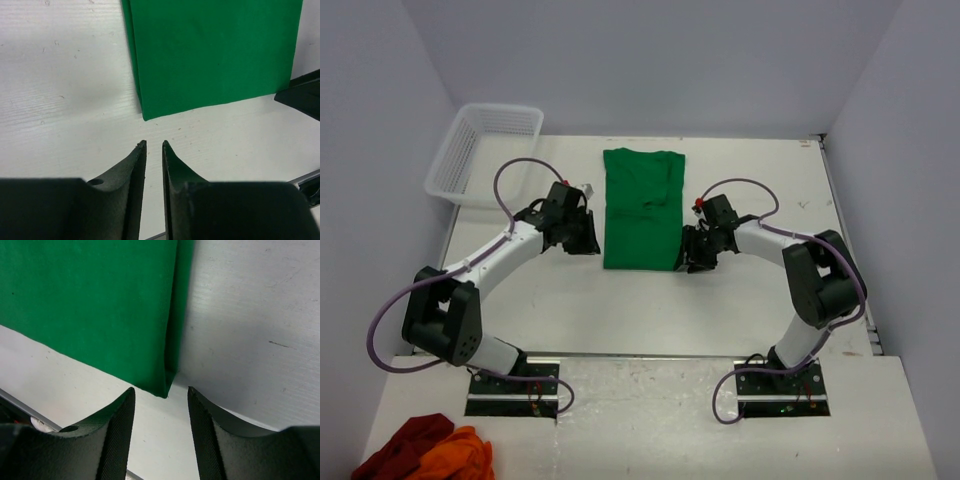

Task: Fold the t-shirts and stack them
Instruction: Fold the folded rectangular tshirt in 1/3 of the way, then grab one side of the 2/3 rectangular tshirt with both arms

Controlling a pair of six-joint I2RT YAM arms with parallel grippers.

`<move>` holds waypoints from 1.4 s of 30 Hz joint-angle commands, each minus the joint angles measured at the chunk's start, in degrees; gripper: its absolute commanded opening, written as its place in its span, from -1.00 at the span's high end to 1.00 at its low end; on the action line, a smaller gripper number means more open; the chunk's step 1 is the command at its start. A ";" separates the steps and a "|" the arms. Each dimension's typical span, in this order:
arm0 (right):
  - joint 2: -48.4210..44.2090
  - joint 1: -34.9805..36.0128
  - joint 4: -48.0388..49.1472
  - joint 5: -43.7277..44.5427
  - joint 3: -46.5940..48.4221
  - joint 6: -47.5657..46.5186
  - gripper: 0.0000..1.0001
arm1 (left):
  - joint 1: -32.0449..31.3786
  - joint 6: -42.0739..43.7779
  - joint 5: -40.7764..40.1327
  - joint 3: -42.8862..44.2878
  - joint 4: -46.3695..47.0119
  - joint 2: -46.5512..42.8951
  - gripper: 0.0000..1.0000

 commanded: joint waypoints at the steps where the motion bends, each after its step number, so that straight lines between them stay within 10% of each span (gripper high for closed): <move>1: 2.17 0.29 1.05 2.16 2.69 0.49 0.05 | -0.05 -1.09 -0.64 -0.56 1.87 -3.05 0.59; 16: 3.14 0.29 4.04 1.11 1.46 1.02 0.99 | 0.04 -3.11 -1.97 -7.76 4.50 -4.64 0.21; 42: 3.50 0.73 4.04 0.15 1.29 0.76 1.00 | -0.05 -3.55 4.81 -3.03 13.12 11.71 0.17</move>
